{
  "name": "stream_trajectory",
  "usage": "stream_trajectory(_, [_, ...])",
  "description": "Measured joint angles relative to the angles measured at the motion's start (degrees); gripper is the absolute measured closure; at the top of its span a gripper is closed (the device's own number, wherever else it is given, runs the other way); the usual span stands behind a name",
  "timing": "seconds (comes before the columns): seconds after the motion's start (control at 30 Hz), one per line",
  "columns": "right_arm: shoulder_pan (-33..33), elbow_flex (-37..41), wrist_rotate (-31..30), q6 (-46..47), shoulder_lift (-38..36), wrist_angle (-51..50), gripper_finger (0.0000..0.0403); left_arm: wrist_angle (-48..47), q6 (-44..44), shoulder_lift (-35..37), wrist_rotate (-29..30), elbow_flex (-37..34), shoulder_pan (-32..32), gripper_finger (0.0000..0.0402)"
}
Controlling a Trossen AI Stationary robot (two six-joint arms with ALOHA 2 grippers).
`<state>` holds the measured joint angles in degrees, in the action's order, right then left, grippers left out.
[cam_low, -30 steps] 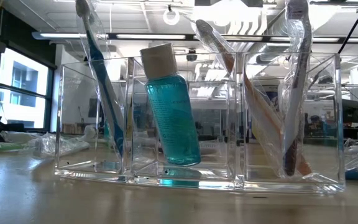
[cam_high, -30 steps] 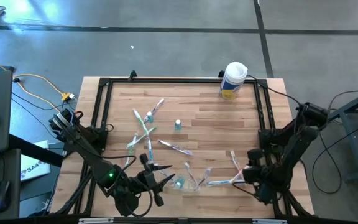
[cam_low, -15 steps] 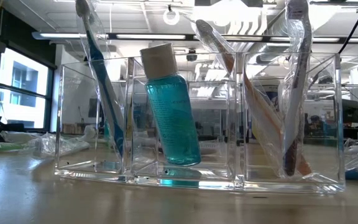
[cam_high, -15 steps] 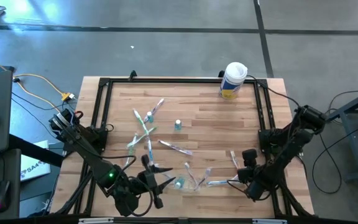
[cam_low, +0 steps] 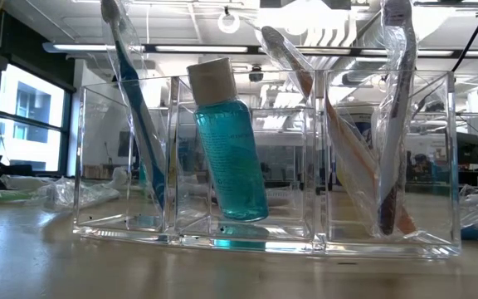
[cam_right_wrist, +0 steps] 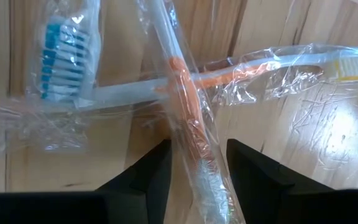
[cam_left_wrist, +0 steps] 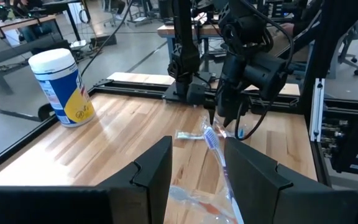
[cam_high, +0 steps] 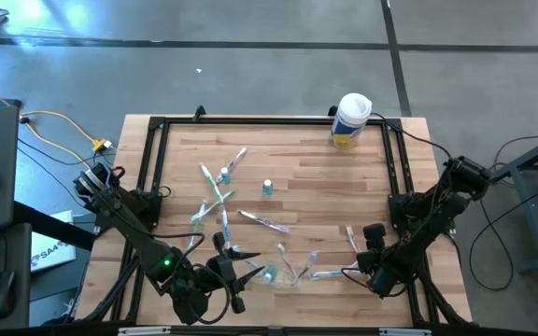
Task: Pick & Place toothbrushing station
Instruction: Put the orange toothbrush into the transparent organizer
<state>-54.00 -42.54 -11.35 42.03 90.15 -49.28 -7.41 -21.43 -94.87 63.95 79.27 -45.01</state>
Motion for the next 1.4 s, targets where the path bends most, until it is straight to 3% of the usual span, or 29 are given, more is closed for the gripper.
stream_trajectory(0.37, [0.0, 0.0, 2.4, 2.3, 0.1, -0.5, 0.0363, 0.0, 0.1, 0.0, 0.0, 0.0, 0.0, 0.0256])
stream_trajectory(0.63, [0.0, -0.3, 1.9, 2.8, 0.1, -1.7, 0.0363, -0.1, 0.1, 0.0, 0.0, 0.0, 0.0, 0.0256])
stream_trajectory(1.13, [-1.2, -8.9, 1.9, 6.2, 0.3, -20.4, 0.0362, -0.2, 2.1, 0.0, -0.8, 0.0, 0.0, 0.0256])
stream_trajectory(1.4, [-5.6, -18.0, -8.5, 9.7, 0.3, -23.1, 0.0362, 0.3, 2.1, -0.1, -4.5, 0.0, 0.0, 0.0256])
